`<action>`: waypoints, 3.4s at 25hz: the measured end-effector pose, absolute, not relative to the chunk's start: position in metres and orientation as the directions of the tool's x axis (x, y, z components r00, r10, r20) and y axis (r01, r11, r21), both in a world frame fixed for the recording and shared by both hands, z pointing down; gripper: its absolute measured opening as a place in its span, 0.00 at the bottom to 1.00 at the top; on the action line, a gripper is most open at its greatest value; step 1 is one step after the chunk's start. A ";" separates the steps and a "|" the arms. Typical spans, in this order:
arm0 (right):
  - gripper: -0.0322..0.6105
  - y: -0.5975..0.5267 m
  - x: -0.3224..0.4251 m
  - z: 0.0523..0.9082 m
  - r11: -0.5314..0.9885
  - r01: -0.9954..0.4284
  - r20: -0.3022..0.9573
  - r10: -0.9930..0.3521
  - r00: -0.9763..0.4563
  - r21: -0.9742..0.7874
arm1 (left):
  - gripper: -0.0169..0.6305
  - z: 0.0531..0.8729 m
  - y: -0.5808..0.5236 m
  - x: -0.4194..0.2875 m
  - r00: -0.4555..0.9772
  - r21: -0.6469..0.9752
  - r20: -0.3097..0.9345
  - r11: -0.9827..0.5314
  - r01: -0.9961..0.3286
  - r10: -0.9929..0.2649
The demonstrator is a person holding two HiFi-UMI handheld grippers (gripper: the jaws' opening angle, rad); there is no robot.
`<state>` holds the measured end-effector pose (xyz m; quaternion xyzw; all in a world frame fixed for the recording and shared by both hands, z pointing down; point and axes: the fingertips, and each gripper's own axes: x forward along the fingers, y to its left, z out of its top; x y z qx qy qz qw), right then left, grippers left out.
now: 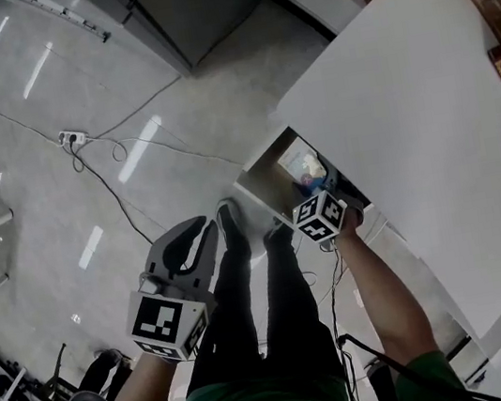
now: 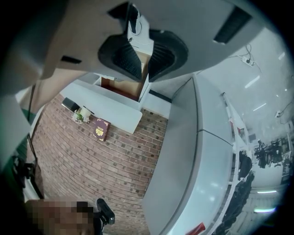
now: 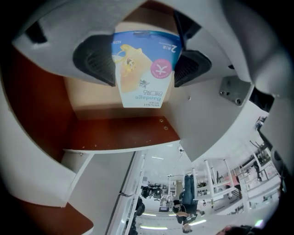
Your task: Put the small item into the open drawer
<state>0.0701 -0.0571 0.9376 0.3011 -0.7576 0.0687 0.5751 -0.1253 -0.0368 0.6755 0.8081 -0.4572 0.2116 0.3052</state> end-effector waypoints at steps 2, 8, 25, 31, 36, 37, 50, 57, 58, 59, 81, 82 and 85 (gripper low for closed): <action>0.68 -0.058 0.073 0.944 0.813 -0.522 0.914 -0.379 -0.143 0.255 | 0.09 0.679 -0.036 -0.123 0.496 0.305 0.620 -0.395 -0.866 -0.608; 0.68 -0.060 0.080 0.959 0.818 -0.511 0.923 -0.368 -0.113 0.264 | 0.09 0.683 -0.032 -0.112 0.516 0.355 0.643 -0.376 -0.856 -0.566; 0.63 -0.051 0.073 0.920 0.773 -0.594 0.912 -0.381 -0.151 0.225 | 0.09 0.664 -0.042 -0.115 0.500 0.332 0.597 -0.374 -0.866 -0.628; 0.54 -0.047 0.063 0.874 0.713 -0.674 0.884 -0.426 -0.194 0.196 | 0.09 0.641 -0.053 -0.110 0.516 0.315 0.555 -0.409 -0.857 -0.653; 0.47 -0.043 0.048 0.832 0.690 -0.712 0.866 -0.427 -0.259 0.128 | 0.09 0.618 -0.068 -0.104 0.526 0.294 0.528 -0.437 -0.850 -0.667; 0.46 -0.042 0.044 0.822 0.688 -0.717 0.860 -0.428 -0.277 0.112 | 0.09 0.611 -0.071 -0.102 0.527 0.291 0.520 -0.440 -0.849 -0.672; 0.36 -0.084 0.000 0.608 0.629 -0.777 0.614 -0.622 -0.487 0.021 | 0.09 0.504 -0.109 -0.104 0.516 0.201 0.381 -0.476 -0.856 -0.767; 0.31 -0.114 -0.010 0.488 0.606 -0.795 0.425 -0.726 -0.541 0.024 | 0.09 0.451 -0.119 -0.089 0.535 0.178 0.304 -0.505 -0.845 -0.788; 0.30 -0.117 -0.010 0.472 0.602 -0.798 0.396 -0.739 -0.545 0.027 | 0.09 0.441 -0.121 -0.087 0.539 0.173 0.289 -0.510 -0.842 -0.791; 0.29 -0.119 -0.009 0.456 0.597 -0.802 0.369 -0.752 -0.546 0.031 | 0.09 0.431 -0.123 -0.085 0.542 0.167 0.272 -0.516 -0.840 -0.795; 0.15 -0.147 0.029 0.236 0.461 -0.875 -0.053 -0.880 -0.473 0.151 | 0.07 0.224 -0.140 -0.045 0.603 0.013 -0.100 -0.607 -0.794 -0.791; 0.14 -0.146 0.031 0.230 0.455 -0.876 -0.065 -0.881 -0.469 0.161 | 0.07 0.217 -0.139 -0.046 0.598 -0.004 -0.112 -0.601 -0.799 -0.794; 0.09 -0.141 0.035 0.215 0.439 -0.880 -0.107 -0.881 -0.461 0.179 | 0.06 0.206 -0.134 -0.047 0.592 -0.043 -0.137 -0.592 -0.804 -0.794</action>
